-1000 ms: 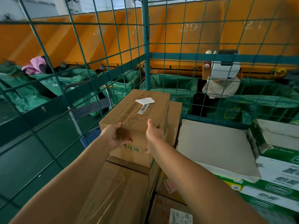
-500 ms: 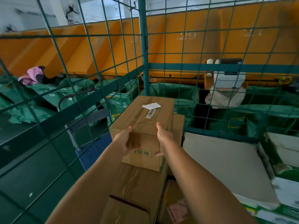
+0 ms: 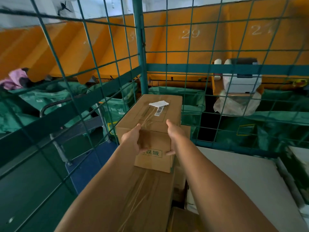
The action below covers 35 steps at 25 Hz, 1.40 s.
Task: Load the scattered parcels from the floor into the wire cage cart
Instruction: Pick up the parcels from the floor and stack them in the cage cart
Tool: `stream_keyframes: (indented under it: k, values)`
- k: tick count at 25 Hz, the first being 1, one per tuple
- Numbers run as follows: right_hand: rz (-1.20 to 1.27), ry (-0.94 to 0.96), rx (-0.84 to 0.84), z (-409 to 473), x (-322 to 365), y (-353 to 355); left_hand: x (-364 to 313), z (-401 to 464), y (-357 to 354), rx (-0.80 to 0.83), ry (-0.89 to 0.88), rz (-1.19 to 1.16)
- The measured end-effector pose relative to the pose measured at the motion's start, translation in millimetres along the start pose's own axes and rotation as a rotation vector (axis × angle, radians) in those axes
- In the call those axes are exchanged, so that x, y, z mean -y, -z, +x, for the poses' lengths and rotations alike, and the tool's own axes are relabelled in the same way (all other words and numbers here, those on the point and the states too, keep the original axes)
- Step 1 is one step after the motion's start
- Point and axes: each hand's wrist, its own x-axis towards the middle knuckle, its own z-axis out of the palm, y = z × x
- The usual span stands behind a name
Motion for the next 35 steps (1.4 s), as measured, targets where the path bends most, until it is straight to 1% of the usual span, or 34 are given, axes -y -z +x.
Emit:
stream_keyframes:
  k: [3,6,9,11,13,15,18,21,24,26,28,31,33,35]
  values:
    - [0.014,0.024,-0.032,5.8,1.3,0.1,-4.1,6.9,-5.7,-0.013,0.028,-0.041]
    - [0.011,0.054,-0.031,5.8,-4.0,0.4,-3.4,0.2,-2.6,0.023,0.04,-0.005]
    - [-0.015,0.126,-0.109,1.1,-15.7,-6.3,-8.0,3.4,3.8,0.066,0.055,-0.025]
    - [-0.047,0.165,-0.164,6.4,-14.7,-5.9,-10.3,9.6,-1.3,0.047,0.064,-0.061]
    - [-0.055,0.153,-0.12,13.7,-3.5,-0.8,-10.5,14.1,-9.8,0.017,0.076,-0.085]
    - [-0.105,0.118,-0.043,30.3,10.4,2.2,-8.3,21.0,-22.7,0.026,0.044,-0.121]
    - [-0.112,0.085,-0.051,51.8,18.0,2.1,-10.9,36.7,-32.1,-0.02,0.023,-0.135]
    - [-0.106,0.089,-0.07,62.3,22.1,2.3,-15.2,43.0,-36.1,-0.033,0.024,-0.141]
    - [-0.108,0.101,-0.081,60.7,22.2,3.0,-16.0,33.5,-35.8,0.016,0.054,-0.121]
    - [-0.099,0.111,-0.105,57.1,21.9,1.4,-15.6,28.1,-29.0,0.04,0.057,-0.058]
    - [-0.097,0.125,-0.102,52.3,24.0,-0.6,-12.5,25.8,-19.6,0.079,0.001,0.101]
    - [0.013,0.12,-0.112,33.9,23.7,0.1,4.2,20.2,7.0,-0.054,-0.161,0.332]
    - [0.036,0.146,-0.104,17.2,16.3,2.3,20.4,6.4,30.0,-0.102,-0.2,0.382]
    - [0.041,0.224,-0.081,-1.4,2.1,9.1,32.5,-13.1,52.0,-0.127,-0.205,0.432]
